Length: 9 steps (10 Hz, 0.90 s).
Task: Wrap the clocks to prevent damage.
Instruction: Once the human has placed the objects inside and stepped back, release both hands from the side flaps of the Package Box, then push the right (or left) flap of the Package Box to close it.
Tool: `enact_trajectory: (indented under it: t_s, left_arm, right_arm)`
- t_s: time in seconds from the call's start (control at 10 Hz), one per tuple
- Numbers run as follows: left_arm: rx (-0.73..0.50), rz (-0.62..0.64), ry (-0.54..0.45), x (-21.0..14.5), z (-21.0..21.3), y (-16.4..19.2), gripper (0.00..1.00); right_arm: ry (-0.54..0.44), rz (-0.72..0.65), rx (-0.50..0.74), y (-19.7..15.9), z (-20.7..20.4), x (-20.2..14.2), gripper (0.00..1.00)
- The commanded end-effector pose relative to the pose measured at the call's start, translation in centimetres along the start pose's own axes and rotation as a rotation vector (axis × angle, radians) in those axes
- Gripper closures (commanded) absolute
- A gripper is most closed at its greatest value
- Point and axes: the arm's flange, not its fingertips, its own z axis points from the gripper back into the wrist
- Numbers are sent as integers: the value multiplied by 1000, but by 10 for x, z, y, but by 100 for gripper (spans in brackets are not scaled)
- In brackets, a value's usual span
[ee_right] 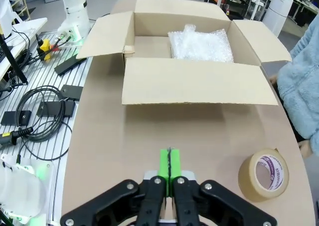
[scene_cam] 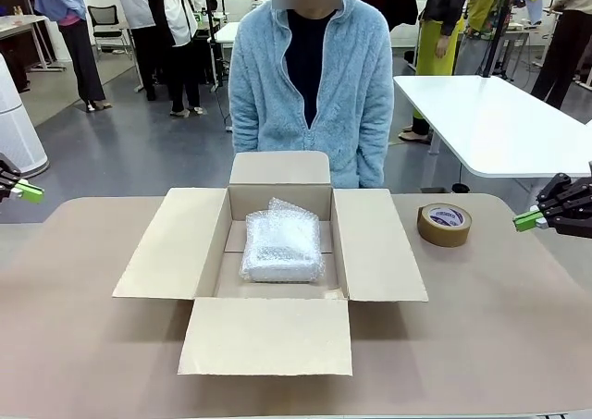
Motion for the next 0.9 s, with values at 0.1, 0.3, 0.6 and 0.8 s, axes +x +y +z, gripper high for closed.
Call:
enact_trajectory:
  t_s: [0.1,0.3,0.6,0.8]
  left_arm:
    - [6,3,-1,2,0,1,99]
    - [6,3,-1,2,0,1,99]
    - [6,3,-1,2,0,1,99]
    - [6,3,-1,2,0,1,99]
  right_arm:
    - [-9,-1,2,0,-1,-1,99]
    - [-9,-1,2,0,-1,-1,99]
    - [-9,-1,2,0,-1,-1,99]
    - [-9,-1,2,0,-1,-1,99]
